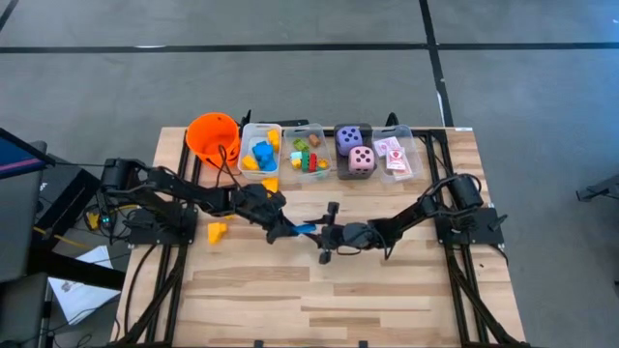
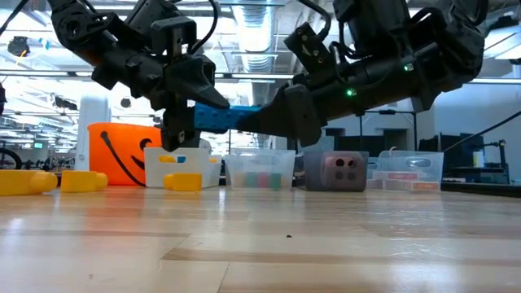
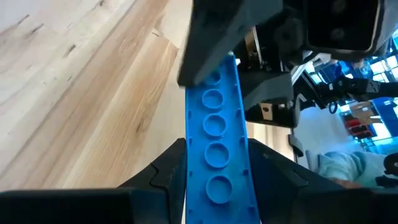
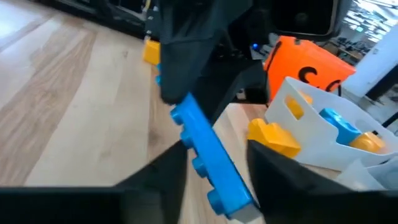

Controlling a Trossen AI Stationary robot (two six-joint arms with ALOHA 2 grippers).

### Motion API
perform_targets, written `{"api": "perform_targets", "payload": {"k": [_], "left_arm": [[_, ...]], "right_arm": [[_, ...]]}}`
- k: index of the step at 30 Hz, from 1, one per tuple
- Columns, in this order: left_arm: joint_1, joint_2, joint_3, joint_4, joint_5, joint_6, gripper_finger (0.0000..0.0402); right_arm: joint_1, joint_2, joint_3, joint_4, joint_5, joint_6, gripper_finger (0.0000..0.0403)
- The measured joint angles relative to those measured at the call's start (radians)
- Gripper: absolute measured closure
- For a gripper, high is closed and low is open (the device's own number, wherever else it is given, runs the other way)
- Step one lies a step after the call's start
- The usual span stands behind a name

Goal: Pick & Place Toys
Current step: Put the small blue game piece into the left transparent bin

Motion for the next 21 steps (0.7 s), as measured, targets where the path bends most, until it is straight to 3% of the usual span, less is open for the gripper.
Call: {"api": "perform_targets", "payload": {"k": [6,8,11,15,21], "left_arm": [[0.002,-0.001,0.002,0.005,0.002,-0.019,0.0273],[0.005,-0.002,0.002,0.012,0.001,-0.019,0.027],[0.006,-0.001,0.001,0.035,-0.006,-0.031,0.0235],[0.025,-0.021,-0.001,0.049,0.096,-0.016,0.0171],[0.1,-0.174,0.0,0.007,0.143,0.104,0.0123]], "right_arm": [[0.01,0.002,-0.002,-0.016,0.003,-0.024,0.0364],[0.012,0.002,-0.002,-0.015,0.013,-0.028,0.0363],[0.016,0.002,-0.001,-0.01,0.084,-0.016,0.0363],[0.026,-0.006,0.002,-0.007,0.194,-0.012,0.0363],[0.004,-0.013,0.012,0.025,0.259,0.024,0.0363]]}}
